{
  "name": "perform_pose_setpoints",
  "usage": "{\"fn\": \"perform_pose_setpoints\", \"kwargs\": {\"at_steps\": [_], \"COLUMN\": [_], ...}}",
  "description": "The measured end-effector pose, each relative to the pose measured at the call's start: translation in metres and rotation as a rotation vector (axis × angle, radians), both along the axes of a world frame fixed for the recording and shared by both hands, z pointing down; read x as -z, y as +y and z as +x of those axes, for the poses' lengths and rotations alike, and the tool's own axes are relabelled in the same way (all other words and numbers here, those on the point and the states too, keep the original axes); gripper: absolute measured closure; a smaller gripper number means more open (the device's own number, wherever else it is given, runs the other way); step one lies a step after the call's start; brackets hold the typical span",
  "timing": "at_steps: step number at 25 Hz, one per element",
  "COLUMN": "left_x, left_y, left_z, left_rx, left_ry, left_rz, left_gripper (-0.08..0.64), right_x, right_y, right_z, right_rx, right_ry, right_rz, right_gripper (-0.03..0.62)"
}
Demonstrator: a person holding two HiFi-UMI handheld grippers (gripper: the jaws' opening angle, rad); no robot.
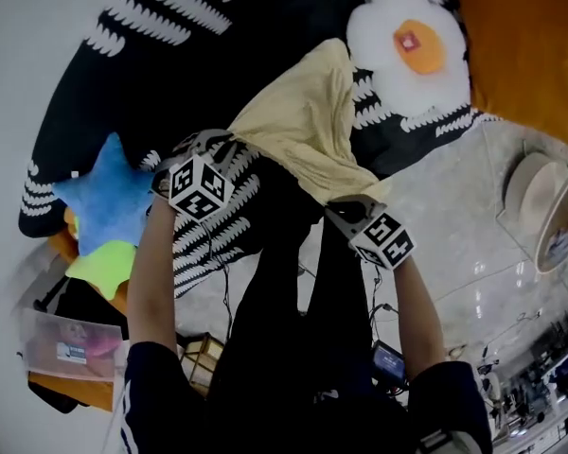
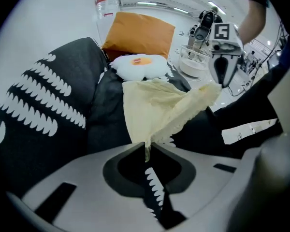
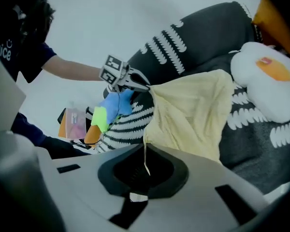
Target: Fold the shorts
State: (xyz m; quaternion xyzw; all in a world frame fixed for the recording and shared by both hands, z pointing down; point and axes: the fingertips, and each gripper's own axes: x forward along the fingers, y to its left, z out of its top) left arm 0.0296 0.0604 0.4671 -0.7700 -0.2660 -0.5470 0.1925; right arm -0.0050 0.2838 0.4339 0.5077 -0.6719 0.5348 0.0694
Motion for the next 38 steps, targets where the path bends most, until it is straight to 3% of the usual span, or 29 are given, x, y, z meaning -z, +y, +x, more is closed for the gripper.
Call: {"fn": "perform_pose_setpoints", "kwargs": {"at_steps": [5, 11, 18, 21, 26, 27, 29, 30, 31, 33, 36, 38], "left_x": [-0.003, -0.010, -0.043, -0.055, -0.057, -0.055, -0.045, -0.037, -0.028, -0.010, 0.010, 0.017], "left_y": [-0.034, -0.088, -0.150, -0.153, -0.145, -0.147, -0.151, -0.153, -0.155, -0.162, -0.167, -0.161], "left_z": [-0.020, -0.069, -0.142, -0.157, -0.164, -0.162, -0.160, -0.160, -0.161, -0.166, -0.187, -0.206], "left_rx": [0.051, 0.127, 0.256, 0.328, 0.335, 0.376, 0.492, 0.549, 0.603, 0.711, 0.833, 0.865], "left_ry": [0.026, 0.038, -0.014, 0.001, 0.056, 0.065, 0.078, 0.087, 0.103, 0.149, 0.179, 0.166], "left_rz": [0.027, 0.092, 0.145, 0.131, 0.184, 0.176, 0.125, 0.092, 0.065, 0.047, 0.065, 0.053], "left_gripper": [0.522, 0.522, 0.522, 0.522, 0.519, 0.510, 0.462, 0.425, 0.380, 0.373, 0.373, 0.374], "right_x": [0.021, 0.019, -0.013, -0.036, -0.069, -0.073, -0.072, -0.070, -0.067, -0.061, -0.053, -0.046], "right_y": [-0.051, -0.123, -0.185, -0.200, -0.209, -0.208, -0.203, -0.200, -0.198, -0.194, -0.194, -0.197], "right_z": [-0.078, -0.162, -0.248, -0.283, -0.320, -0.328, -0.351, -0.360, -0.367, -0.373, -0.370, -0.372], "right_rx": [0.009, 0.072, 0.188, 0.259, 0.355, 0.376, 0.432, 0.450, 0.463, 0.511, 0.642, 0.681], "right_ry": [-0.042, -0.105, -0.119, -0.104, -0.064, -0.075, -0.132, -0.154, -0.160, -0.105, 0.152, 0.203], "right_rz": [0.093, 0.151, 0.130, 0.099, 0.043, 0.036, 0.018, 0.010, 0.006, 0.026, 0.141, 0.183], "right_gripper": [0.568, 0.569, 0.568, 0.568, 0.568, 0.550, 0.266, 0.202, 0.187, 0.138, 0.130, 0.138]}}
